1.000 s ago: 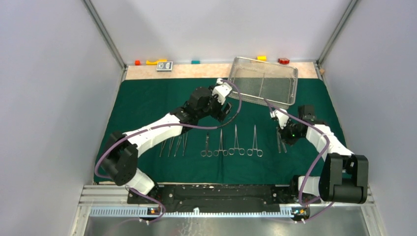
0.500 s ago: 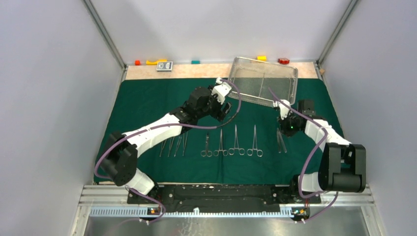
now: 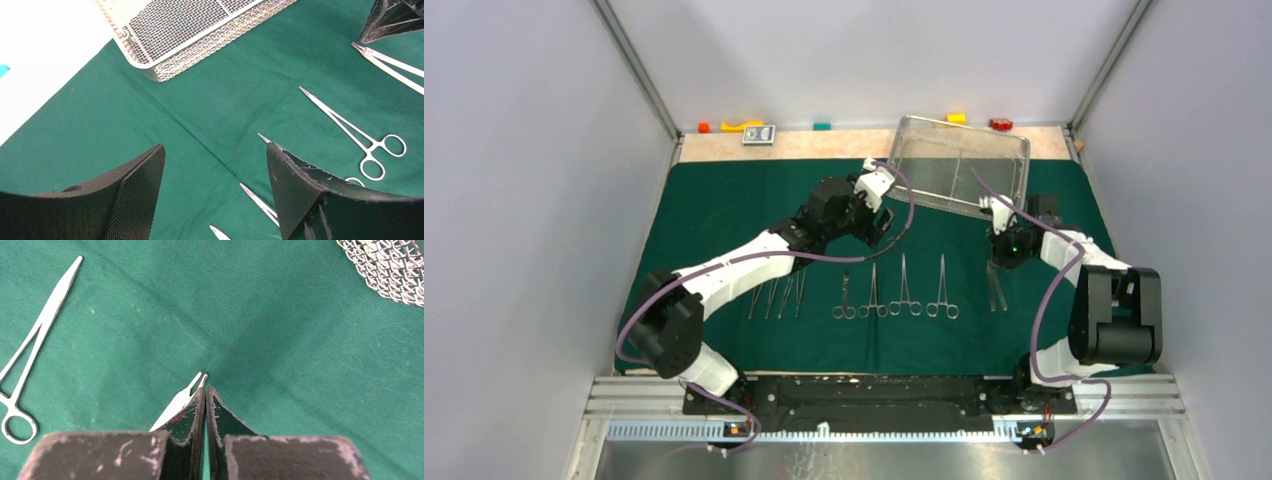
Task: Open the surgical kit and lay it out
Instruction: Adjust the medical item in the surgical kit, then reset both arms
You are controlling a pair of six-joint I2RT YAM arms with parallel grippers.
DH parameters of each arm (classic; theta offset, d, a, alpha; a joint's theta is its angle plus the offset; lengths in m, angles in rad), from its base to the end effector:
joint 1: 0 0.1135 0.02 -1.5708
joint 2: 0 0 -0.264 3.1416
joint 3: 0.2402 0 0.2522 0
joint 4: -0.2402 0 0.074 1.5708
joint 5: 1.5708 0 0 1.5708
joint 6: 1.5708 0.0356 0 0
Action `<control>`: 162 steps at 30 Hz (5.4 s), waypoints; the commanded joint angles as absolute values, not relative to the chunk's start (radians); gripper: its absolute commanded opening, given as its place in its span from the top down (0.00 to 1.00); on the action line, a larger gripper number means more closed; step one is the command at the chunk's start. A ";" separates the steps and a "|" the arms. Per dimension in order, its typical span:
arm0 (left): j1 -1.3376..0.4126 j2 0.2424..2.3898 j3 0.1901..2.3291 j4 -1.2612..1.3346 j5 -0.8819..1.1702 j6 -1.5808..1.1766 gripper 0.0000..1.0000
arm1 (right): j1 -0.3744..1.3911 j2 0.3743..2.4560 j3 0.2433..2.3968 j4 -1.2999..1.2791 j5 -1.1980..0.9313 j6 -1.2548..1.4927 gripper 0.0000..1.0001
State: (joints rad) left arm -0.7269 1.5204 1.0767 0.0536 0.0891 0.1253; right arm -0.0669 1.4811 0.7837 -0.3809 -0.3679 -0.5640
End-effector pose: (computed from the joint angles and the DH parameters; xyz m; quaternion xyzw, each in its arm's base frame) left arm 0.2631 -0.2382 0.2846 0.3656 0.7455 -0.2001 0.5202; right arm 0.2736 -0.0055 0.1706 -0.2778 0.9132 0.0943 0.2829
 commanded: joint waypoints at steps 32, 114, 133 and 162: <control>-0.716 1.511 1.086 0.096 0.104 0.114 0.20 | -0.057 1.498 0.828 -0.341 -0.423 -0.521 1.00; -0.645 1.429 1.024 0.111 0.081 0.137 0.14 | -0.097 1.297 0.935 -0.444 -0.429 -0.391 0.73; -0.217 1.035 0.751 0.201 0.124 0.060 0.01 | -0.095 1.160 1.181 -0.427 -0.524 -0.161 0.14; -0.121 0.771 0.656 0.132 0.252 0.110 0.01 | -0.063 0.952 0.968 -0.224 -0.505 -0.142 0.12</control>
